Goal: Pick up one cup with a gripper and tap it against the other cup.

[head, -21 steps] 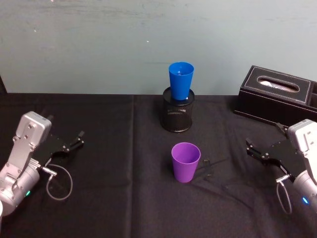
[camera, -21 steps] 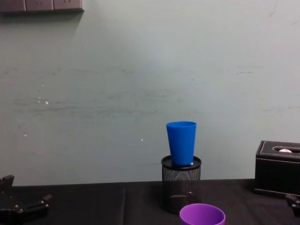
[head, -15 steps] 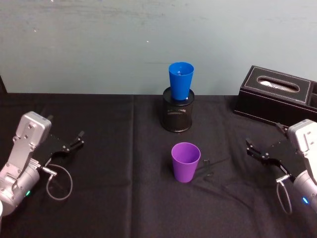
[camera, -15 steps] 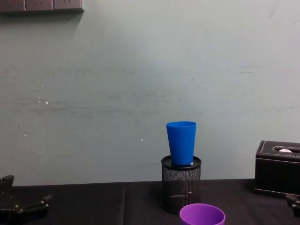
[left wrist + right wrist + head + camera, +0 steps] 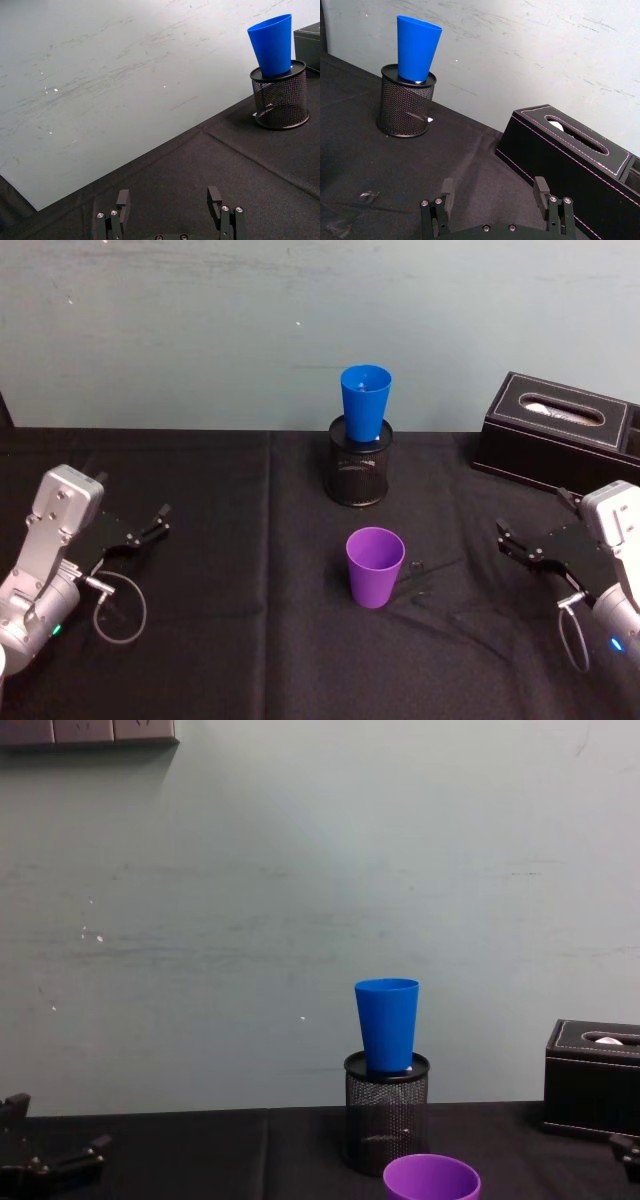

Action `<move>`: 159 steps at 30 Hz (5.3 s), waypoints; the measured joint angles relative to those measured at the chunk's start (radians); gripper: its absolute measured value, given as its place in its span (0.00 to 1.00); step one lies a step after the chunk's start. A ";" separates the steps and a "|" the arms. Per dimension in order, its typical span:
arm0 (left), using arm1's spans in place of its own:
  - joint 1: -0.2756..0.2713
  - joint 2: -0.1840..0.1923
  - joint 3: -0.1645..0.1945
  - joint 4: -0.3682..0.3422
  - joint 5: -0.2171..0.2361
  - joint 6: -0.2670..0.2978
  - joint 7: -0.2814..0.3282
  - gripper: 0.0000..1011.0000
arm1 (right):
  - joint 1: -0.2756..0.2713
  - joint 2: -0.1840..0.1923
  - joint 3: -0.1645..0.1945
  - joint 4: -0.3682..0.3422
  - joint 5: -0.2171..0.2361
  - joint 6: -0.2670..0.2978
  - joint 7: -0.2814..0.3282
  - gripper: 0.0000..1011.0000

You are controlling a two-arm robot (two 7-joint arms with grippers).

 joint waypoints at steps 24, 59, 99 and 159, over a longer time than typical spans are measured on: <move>0.000 0.000 0.000 0.000 0.000 0.000 0.000 1.00 | -0.032 0.008 0.050 -0.023 0.071 -0.097 0.139 0.99; 0.000 0.000 0.000 0.000 0.000 0.000 0.000 1.00 | 0.066 0.010 -0.035 0.022 0.212 0.049 0.705 0.99; 0.000 0.000 0.000 0.000 0.000 0.000 0.000 1.00 | 0.173 -0.180 -0.055 0.218 0.158 0.010 0.684 0.99; 0.000 0.000 0.000 0.000 0.000 0.000 0.000 1.00 | 0.174 -0.181 -0.053 0.223 0.175 0.014 0.708 0.72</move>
